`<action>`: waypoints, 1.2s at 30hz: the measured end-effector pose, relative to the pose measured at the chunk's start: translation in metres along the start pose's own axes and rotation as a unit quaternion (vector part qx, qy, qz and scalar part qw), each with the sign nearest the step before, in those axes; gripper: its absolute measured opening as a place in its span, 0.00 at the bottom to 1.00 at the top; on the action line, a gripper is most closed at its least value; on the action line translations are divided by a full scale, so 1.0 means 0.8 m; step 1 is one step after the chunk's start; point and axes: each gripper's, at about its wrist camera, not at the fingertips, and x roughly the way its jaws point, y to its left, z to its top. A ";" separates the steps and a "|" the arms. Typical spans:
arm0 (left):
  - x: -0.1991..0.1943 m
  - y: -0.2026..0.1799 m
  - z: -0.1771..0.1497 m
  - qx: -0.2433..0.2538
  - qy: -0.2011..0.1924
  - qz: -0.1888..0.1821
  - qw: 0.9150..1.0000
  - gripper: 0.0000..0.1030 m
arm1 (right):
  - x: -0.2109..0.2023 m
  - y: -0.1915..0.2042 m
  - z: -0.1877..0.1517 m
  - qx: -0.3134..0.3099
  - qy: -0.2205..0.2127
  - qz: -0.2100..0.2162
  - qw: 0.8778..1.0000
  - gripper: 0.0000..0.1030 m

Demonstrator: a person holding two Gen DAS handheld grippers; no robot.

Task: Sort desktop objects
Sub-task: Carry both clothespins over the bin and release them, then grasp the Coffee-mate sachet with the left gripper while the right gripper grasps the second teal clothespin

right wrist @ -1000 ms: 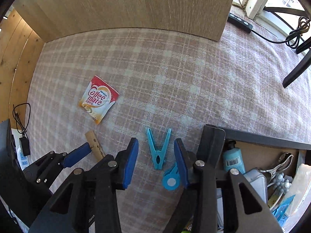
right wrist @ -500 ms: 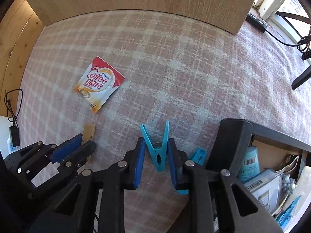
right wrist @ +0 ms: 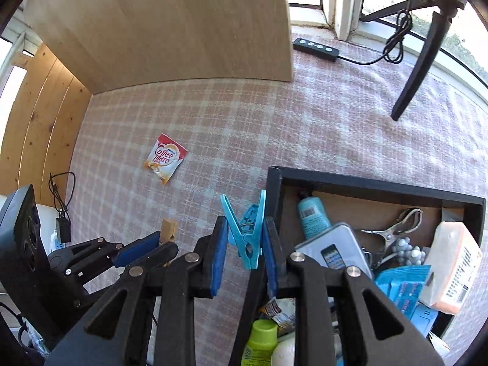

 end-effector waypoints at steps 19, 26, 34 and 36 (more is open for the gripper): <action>0.048 -0.122 -0.002 0.106 0.051 -0.038 0.992 0.16 | -0.042 -0.172 -0.021 0.095 -0.010 -0.083 0.992 0.22; 0.037 -0.119 0.001 0.102 0.030 -0.035 0.994 0.45 | -0.057 -0.172 -0.021 0.101 -0.023 -0.100 0.990 0.30; 0.030 -0.058 0.007 0.070 0.019 -0.004 0.997 0.45 | -0.049 -0.132 -0.011 0.068 -0.027 -0.080 0.994 0.30; 0.029 -0.026 0.009 0.048 0.020 0.009 0.999 0.45 | -0.041 -0.116 -0.007 0.053 -0.022 -0.071 0.996 0.31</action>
